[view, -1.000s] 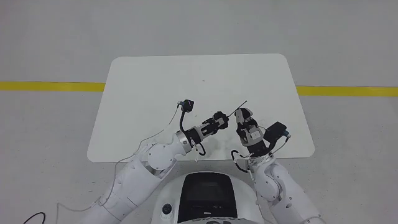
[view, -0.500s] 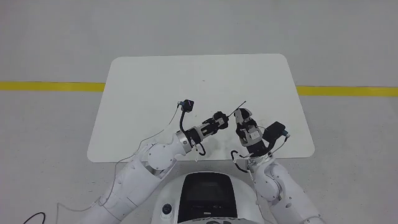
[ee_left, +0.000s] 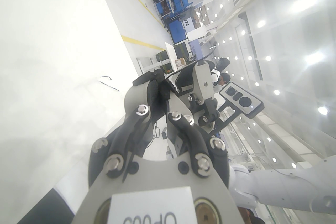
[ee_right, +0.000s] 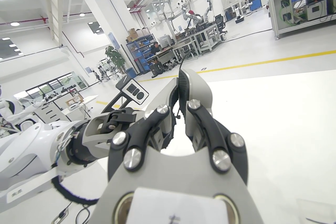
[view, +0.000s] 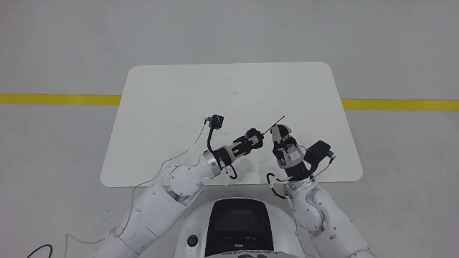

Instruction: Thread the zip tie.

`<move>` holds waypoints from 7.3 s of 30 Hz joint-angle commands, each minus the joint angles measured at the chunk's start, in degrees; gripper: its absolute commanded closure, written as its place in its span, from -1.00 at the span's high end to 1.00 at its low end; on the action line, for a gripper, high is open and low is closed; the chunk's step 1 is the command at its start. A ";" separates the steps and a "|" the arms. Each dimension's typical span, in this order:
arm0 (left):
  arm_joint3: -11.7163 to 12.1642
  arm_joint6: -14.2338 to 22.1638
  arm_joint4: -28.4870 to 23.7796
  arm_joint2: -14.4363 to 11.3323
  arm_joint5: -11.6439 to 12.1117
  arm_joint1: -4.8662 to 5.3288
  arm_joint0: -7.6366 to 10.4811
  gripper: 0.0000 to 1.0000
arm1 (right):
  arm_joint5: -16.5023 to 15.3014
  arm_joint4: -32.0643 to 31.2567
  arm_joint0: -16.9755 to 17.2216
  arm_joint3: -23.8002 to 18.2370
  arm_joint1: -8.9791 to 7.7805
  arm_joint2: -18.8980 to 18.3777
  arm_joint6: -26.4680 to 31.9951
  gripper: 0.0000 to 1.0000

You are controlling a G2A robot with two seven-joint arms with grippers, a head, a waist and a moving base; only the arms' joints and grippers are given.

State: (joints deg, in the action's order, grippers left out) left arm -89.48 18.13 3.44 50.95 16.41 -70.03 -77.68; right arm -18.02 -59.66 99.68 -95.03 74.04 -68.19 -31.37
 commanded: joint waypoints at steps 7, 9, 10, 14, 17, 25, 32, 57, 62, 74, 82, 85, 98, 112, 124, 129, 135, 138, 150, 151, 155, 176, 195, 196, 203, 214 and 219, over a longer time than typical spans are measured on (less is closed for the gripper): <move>0.00 0.00 0.00 0.00 0.00 0.00 0.00 -1.00 | 0.19 -0.33 0.31 -0.22 -0.05 -0.42 -0.18 -1.00; 0.00 0.00 0.00 0.00 0.00 0.00 0.00 -1.00 | 0.20 -0.28 0.24 -0.12 -0.04 -0.41 -0.01 -1.00; 0.00 0.00 0.00 0.00 0.00 0.00 0.00 -1.00 | 0.20 -0.24 0.19 -0.05 -0.03 -0.39 0.09 -1.00; 0.00 0.00 0.00 0.00 0.00 0.00 0.00 -1.00 | 0.26 -0.18 0.00 0.14 0.00 -0.32 0.43 -1.00; 0.00 0.00 0.00 0.00 0.00 0.00 0.00 -1.00 | 0.27 -0.19 -0.10 0.22 0.02 -0.28 0.70 -1.00; 0.00 0.00 0.00 0.00 0.00 0.00 0.00 -1.00 | 0.18 -0.25 0.03 0.06 0.03 -0.33 0.43 -1.00; 0.00 0.00 0.00 0.00 0.00 0.00 0.00 -1.00 | 0.08 -0.50 0.13 -0.08 0.02 -0.35 0.44 -1.00; 0.00 0.00 0.00 0.00 0.00 0.00 0.00 -1.00 | 0.48 -0.63 -0.36 0.55 0.20 0.16 0.52 -1.00; 0.00 0.00 0.00 0.00 0.00 0.00 0.00 -1.00 | 0.60 -0.84 -0.20 0.41 0.19 0.06 0.44 -1.00; 0.00 0.00 0.00 0.00 0.00 0.00 0.00 -1.00 | 1.18 -1.14 -0.47 0.79 0.29 0.22 0.21 -1.00; 0.00 0.00 0.00 0.00 0.00 0.00 0.00 -1.00 | 1.30 -1.25 -0.58 0.98 0.35 0.30 -0.16 -1.00; 0.00 0.00 0.00 0.00 0.00 0.00 0.00 -1.00 | 1.35 -1.27 -0.58 1.02 0.36 0.30 -0.20 -1.00; 0.00 0.00 0.00 0.00 0.00 0.00 0.00 -1.00 | 1.68 -1.35 -0.46 0.98 0.40 0.16 -0.25 -1.00; 0.00 0.00 0.00 0.00 0.00 0.00 0.00 -1.00 | 1.73 -1.42 -0.46 1.02 0.46 0.17 -0.51 -1.00; 0.00 0.00 0.00 0.00 0.00 0.00 0.00 -1.00 | 1.99 -1.98 -1.02 1.38 0.56 0.58 -0.09 -1.00; 0.00 0.00 0.00 0.00 0.00 0.00 0.00 -1.00 | 2.12 -2.12 -1.04 1.47 0.59 0.66 -0.14 -1.00; 0.00 0.00 0.00 0.00 0.00 0.00 0.00 -1.00 | 2.07 -2.24 -0.87 1.40 0.57 0.51 -0.12 -1.00; 0.00 0.00 0.00 0.00 0.00 0.00 0.00 -1.00 | 1.82 -1.90 -0.51 0.98 0.53 0.23 -0.63 -1.00; 0.00 0.00 0.00 0.00 0.00 0.00 0.00 -1.00 | -0.14 -0.17 1.07 -1.44 0.26 -0.98 -0.28 -1.00; 0.00 0.00 0.00 0.00 0.00 0.00 0.00 -1.00 | -0.14 -0.17 1.07 -1.44 0.26 -0.98 -0.28 -1.00; 0.00 0.00 0.00 0.00 0.00 0.00 0.00 -1.00 | -0.14 -0.17 1.07 -1.44 0.26 -0.98 -0.28 -1.00; -0.83 -22.04 18.40 -6.74 3.07 1.49 -1.76 -1.00 | -1.46 0.97 0.52 2.26 -3.34 1.72 -10.90 -1.00; 2.41 -30.59 21.44 -13.09 3.07 3.52 2.58 -1.00 | -1.46 4.48 -2.33 4.26 -5.70 4.67 -13.39 -1.00; 2.41 -30.59 21.44 -13.09 3.07 3.52 2.58 -1.00 | -1.46 4.48 -2.33 4.26 -5.70 4.67 -13.39 -1.00; 2.24 -26.41 14.58 -12.15 3.07 3.27 2.97 -1.00 | -1.46 1.29 -4.95 7.56 -5.90 6.19 -18.53 -1.00; 3.57 -24.09 12.04 -11.68 3.07 2.64 4.11 -1.00 | -1.46 0.84 -12.39 16.68 -7.42 13.43 -27.82 -1.00; 3.57 -24.61 12.35 -11.68 3.07 2.55 4.11 -1.00 | -1.46 1.17 -12.98 17.32 -7.53 14.18 -28.39 -1.00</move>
State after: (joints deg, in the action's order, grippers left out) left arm -85.91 -6.50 15.81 39.27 19.48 -67.49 -73.57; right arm -19.48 -58.48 86.68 -77.68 66.50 -53.98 -59.79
